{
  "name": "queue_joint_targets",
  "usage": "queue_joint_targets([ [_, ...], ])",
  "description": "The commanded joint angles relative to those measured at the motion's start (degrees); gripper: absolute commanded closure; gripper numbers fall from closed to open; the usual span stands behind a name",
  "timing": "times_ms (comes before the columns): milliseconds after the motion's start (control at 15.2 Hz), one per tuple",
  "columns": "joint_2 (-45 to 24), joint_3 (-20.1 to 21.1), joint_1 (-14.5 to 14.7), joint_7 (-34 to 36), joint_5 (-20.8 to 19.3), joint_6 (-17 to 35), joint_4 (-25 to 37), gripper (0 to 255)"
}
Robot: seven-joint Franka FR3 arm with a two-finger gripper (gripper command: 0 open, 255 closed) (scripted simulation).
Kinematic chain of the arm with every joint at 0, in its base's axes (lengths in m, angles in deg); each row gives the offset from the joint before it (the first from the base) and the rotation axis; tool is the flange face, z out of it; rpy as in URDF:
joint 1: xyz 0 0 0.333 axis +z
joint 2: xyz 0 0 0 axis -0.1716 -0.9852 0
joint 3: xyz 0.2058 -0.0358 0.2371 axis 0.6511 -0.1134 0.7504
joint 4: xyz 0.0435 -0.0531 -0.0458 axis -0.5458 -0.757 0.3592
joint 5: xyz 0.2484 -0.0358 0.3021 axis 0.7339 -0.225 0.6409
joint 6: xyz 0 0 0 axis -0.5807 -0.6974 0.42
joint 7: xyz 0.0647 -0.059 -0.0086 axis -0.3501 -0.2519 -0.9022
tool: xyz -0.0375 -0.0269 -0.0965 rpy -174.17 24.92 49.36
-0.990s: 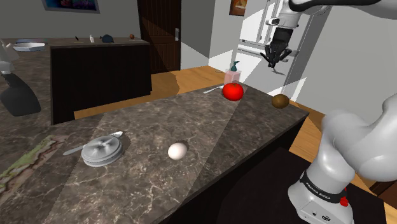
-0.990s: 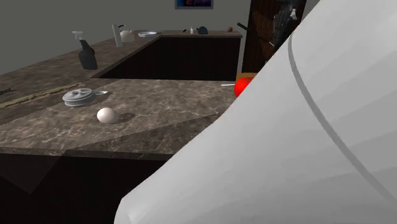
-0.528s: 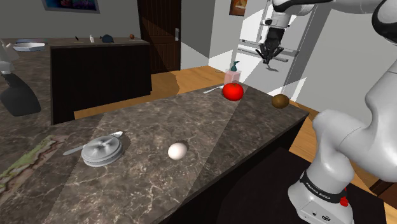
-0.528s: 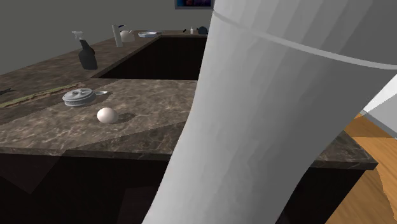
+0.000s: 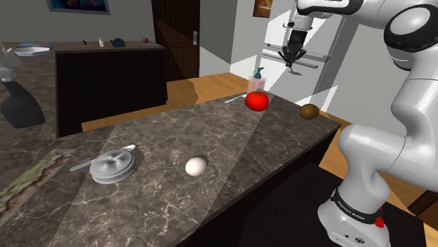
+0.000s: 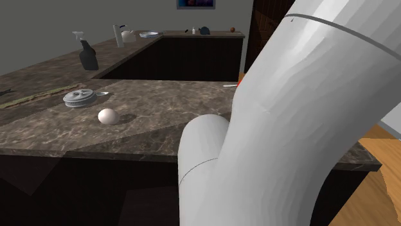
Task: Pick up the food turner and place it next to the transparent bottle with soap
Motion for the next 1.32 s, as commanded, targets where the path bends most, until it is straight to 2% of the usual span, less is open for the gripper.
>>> queue_joint_targets([
  [0, -0.07, 0.10, -0.73, 0.08, 0.00, 1.60, -1.86, 255],
  [594, -0.27, 0.50, -3.88, 0.48, -0.02, 8.81, -10.14, 255],
  [1254, 0.82, -0.29, -5.22, 1.38, -1.39, 15.92, -17.22, 255],
])
